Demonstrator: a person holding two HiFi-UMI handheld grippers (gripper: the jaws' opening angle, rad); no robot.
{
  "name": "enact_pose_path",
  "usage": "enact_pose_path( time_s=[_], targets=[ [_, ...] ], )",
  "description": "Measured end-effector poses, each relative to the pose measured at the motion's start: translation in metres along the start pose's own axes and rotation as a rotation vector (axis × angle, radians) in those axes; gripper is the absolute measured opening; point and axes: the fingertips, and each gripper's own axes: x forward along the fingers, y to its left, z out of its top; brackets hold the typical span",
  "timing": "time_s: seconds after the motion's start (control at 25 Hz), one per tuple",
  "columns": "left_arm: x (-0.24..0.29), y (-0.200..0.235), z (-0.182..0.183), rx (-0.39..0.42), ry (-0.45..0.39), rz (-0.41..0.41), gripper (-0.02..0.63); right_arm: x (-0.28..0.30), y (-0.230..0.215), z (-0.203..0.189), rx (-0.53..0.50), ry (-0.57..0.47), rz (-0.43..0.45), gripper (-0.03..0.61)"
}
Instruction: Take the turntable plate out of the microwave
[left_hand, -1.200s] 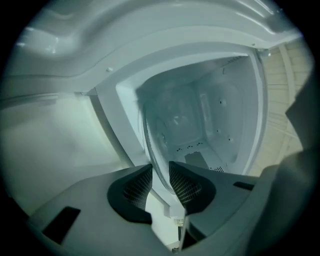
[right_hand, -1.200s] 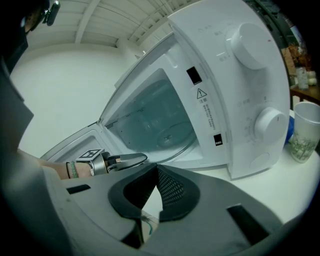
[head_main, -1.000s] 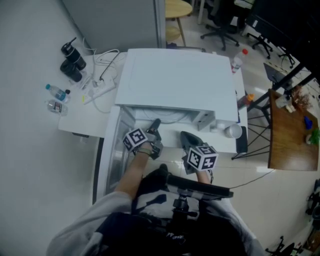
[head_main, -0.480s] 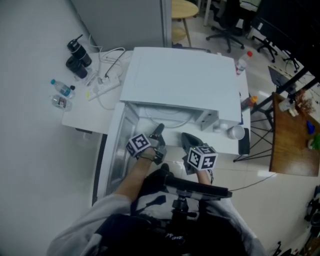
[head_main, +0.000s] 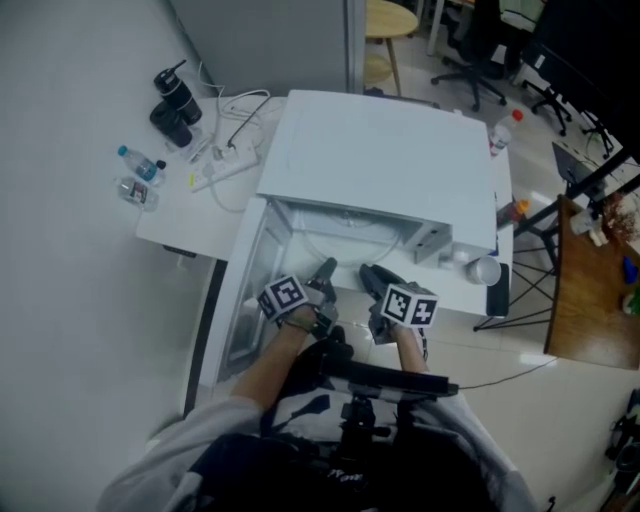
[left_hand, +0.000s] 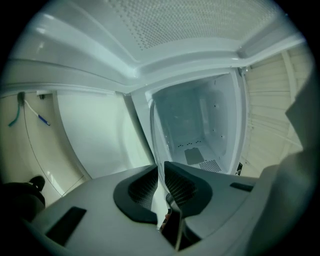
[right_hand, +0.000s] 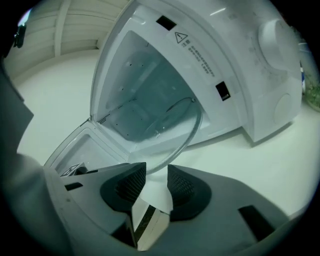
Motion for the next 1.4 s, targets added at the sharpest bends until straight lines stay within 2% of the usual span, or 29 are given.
enact_pose_path(
  time_s=[0.16, 0.36, 0.6, 0.88, 1.0, 1.16, 1.2, 1.32, 1.4],
  targets=[
    [-0.006, 0.001, -0.006, -0.015, 0.012, -0.009, 0.035, 0.003, -0.002, 0.0, 0.037, 0.001, 0.021, 0.155],
    [-0.01, 0.001, -0.011, -0.042, 0.031, -0.013, 0.035, 0.006, -0.006, 0.005, 0.138, -0.032, 0.062, 0.155],
    [-0.011, -0.006, -0.017, 0.001, 0.055, -0.04, 0.035, 0.016, -0.016, 0.02, 0.206, -0.087, 0.057, 0.153],
    [-0.003, -0.008, -0.018, 0.047, 0.098, -0.076, 0.057, 0.014, -0.02, 0.024, 0.325, -0.129, 0.103, 0.088],
    [0.002, -0.009, -0.009, 0.071, 0.077, -0.094, 0.083, 0.011, -0.02, 0.022, 0.309, -0.126, 0.107, 0.085],
    [0.016, -0.012, 0.012, 0.092, -0.002, -0.138, 0.089, 0.008, -0.014, 0.021, 0.29, -0.111, 0.119, 0.086],
    [0.021, -0.012, 0.017, 0.081, -0.018, -0.151, 0.089, 0.008, -0.013, 0.021, 0.284, -0.108, 0.122, 0.086],
    [0.034, -0.008, 0.021, -0.023, -0.034, -0.157, 0.089, 0.007, -0.009, 0.02, 0.271, -0.103, 0.133, 0.086],
    [0.038, -0.006, 0.022, -0.017, -0.029, -0.149, 0.069, 0.007, -0.008, 0.019, 0.265, -0.104, 0.132, 0.086]
  ],
)
